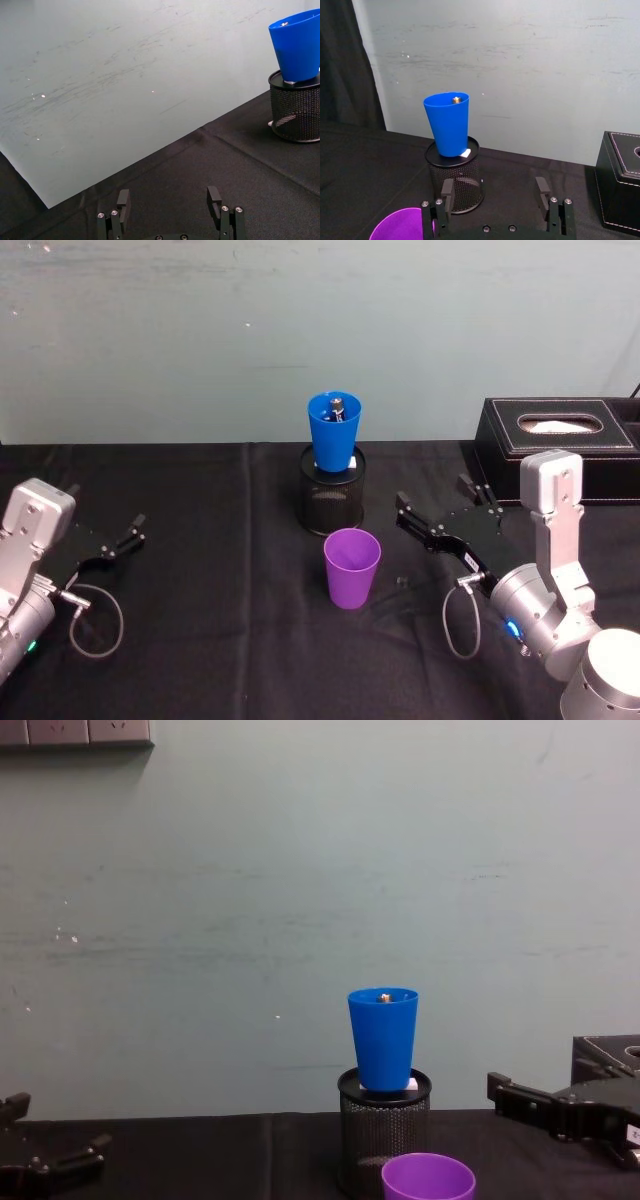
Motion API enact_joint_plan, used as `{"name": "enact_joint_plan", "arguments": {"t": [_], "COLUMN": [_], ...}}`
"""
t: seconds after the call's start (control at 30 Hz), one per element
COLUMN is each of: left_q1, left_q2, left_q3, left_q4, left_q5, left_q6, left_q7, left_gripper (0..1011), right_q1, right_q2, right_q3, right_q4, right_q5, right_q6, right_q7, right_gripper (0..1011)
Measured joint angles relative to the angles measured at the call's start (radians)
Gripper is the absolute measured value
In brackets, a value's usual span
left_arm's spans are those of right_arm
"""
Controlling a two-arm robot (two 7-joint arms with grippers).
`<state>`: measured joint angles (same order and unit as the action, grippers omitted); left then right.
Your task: Pick up one cup with a gripper and tap it against the other cup.
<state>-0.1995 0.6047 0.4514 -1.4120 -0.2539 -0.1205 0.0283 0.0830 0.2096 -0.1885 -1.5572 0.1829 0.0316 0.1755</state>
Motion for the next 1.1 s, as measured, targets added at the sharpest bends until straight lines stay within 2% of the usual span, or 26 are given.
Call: {"name": "enact_joint_plan", "arguments": {"t": [1.1], "left_q1": [0.0], "left_q2": [0.0], "left_q3": [0.0], "left_q4": [0.0], "left_q5": [0.0], "left_q6": [0.0], "left_q7": [0.0], "left_gripper": [1000], "right_q1": [0.0], "right_q2": [0.0], "right_q3": [0.0], "right_q4": [0.0], "right_q5": [0.0], "right_q6": [0.0], "right_q7": [0.0], "right_gripper": [1003]}}
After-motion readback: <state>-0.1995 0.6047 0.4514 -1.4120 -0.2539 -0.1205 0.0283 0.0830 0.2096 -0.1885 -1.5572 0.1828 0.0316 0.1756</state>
